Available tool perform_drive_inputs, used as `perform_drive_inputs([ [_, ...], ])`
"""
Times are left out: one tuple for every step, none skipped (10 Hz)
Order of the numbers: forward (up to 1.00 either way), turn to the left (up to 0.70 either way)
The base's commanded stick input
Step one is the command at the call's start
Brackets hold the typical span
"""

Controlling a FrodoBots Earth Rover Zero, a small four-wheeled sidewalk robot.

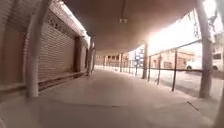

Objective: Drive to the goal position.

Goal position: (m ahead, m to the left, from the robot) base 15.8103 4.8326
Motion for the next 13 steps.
perform_drive_inputs([
  [0.70,-0.09],
  [0.70,-0.12],
  [0.70,-0.15],
  [0.70,-0.18],
  [0.70,-0.21],
  [0.70,-0.23],
  [0.70,-0.10],
  [0.70,0.00],
  [0.70,0.00],
  [0.70,0.00],
  [0.70,0.00],
  [0.70,0.00],
  [0.70,0.00],
])
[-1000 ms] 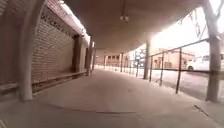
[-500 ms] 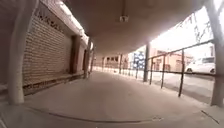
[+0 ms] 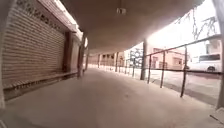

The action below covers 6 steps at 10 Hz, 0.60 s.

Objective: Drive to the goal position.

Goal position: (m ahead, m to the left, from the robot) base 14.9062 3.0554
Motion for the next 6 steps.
perform_drive_inputs([
  [0.70,0.00],
  [0.70,0.00],
  [0.70,0.00],
  [0.70,0.00],
  [0.70,0.00],
  [0.70,0.00],
])
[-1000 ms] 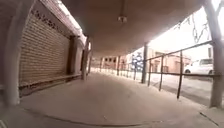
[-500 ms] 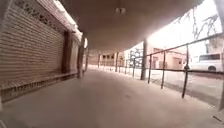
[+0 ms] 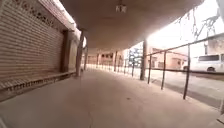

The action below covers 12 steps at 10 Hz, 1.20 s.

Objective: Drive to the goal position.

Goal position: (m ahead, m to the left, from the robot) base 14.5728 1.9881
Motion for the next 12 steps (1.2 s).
perform_drive_inputs([
  [0.70,0.00],
  [0.70,0.00],
  [0.70,0.00],
  [0.70,0.00],
  [0.70,0.00],
  [0.70,0.00],
  [0.70,0.00],
  [0.70,0.00],
  [0.70,0.00],
  [0.70,0.00],
  [0.70,0.00],
  [0.70,0.00],
])
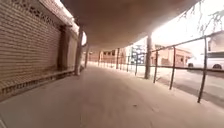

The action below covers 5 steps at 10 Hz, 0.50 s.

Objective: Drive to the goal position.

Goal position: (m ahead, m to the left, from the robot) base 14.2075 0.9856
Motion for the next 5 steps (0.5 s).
perform_drive_inputs([
  [0.70,0.00],
  [0.70,0.00],
  [0.70,0.00],
  [0.70,0.00],
  [0.70,0.00],
])
